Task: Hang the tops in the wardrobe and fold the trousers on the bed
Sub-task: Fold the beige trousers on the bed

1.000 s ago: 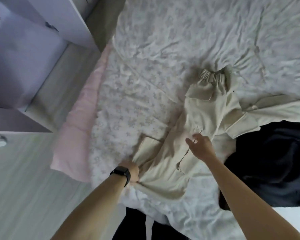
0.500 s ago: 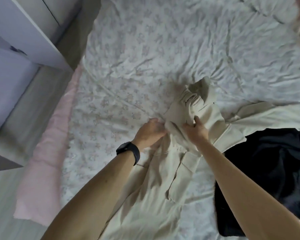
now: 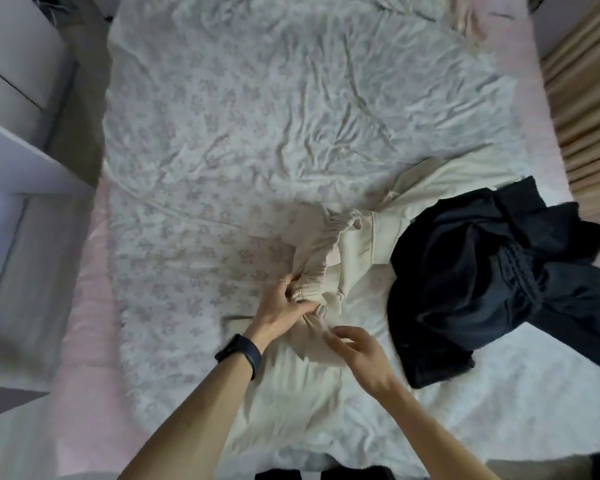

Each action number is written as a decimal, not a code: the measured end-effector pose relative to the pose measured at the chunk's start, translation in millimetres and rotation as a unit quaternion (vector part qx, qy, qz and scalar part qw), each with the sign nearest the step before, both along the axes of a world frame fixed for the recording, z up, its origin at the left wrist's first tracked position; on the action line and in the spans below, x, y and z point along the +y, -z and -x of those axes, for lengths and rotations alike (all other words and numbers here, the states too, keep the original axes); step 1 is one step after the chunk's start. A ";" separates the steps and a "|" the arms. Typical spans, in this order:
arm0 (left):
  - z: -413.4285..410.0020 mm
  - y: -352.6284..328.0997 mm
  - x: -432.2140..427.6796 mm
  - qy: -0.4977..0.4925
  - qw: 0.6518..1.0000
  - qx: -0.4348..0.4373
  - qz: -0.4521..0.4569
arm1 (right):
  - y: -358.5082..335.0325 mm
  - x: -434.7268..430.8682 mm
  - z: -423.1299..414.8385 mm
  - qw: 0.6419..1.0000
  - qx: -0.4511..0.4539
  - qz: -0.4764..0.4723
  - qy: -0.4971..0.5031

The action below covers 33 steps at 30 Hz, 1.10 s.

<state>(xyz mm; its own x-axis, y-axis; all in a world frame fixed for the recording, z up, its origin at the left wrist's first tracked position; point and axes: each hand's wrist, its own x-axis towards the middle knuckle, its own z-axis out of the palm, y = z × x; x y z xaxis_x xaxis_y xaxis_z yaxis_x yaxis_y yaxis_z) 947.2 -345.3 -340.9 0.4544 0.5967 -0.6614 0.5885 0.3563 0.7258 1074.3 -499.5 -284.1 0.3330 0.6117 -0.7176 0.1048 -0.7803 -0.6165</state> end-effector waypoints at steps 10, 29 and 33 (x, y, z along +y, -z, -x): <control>13.1 -62.3 -80.5 0.030 0.998 -0.030 -0.046 | -43.4 -11.7 -11.3 0.982 0.132 0.129 -0.027; 35.9 -185.1 -64.7 0.211 0.846 -0.009 -0.490 | -143.9 -53.2 -10.9 0.939 0.220 -0.134 0.227; 16.5 -239.9 -23.7 0.148 0.854 -0.046 -0.496 | -150.4 -81.1 -31.1 0.952 -0.129 -0.187 0.206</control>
<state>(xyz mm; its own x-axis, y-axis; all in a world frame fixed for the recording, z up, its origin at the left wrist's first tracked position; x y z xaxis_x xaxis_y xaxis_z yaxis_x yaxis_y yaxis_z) 930.7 -369.0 -101.1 0.7057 0.6923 0.1504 0.4698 -0.6163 0.6320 1105.3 -580.6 -133.8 0.7359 0.5875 -0.3367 0.0226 -0.5183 -0.8549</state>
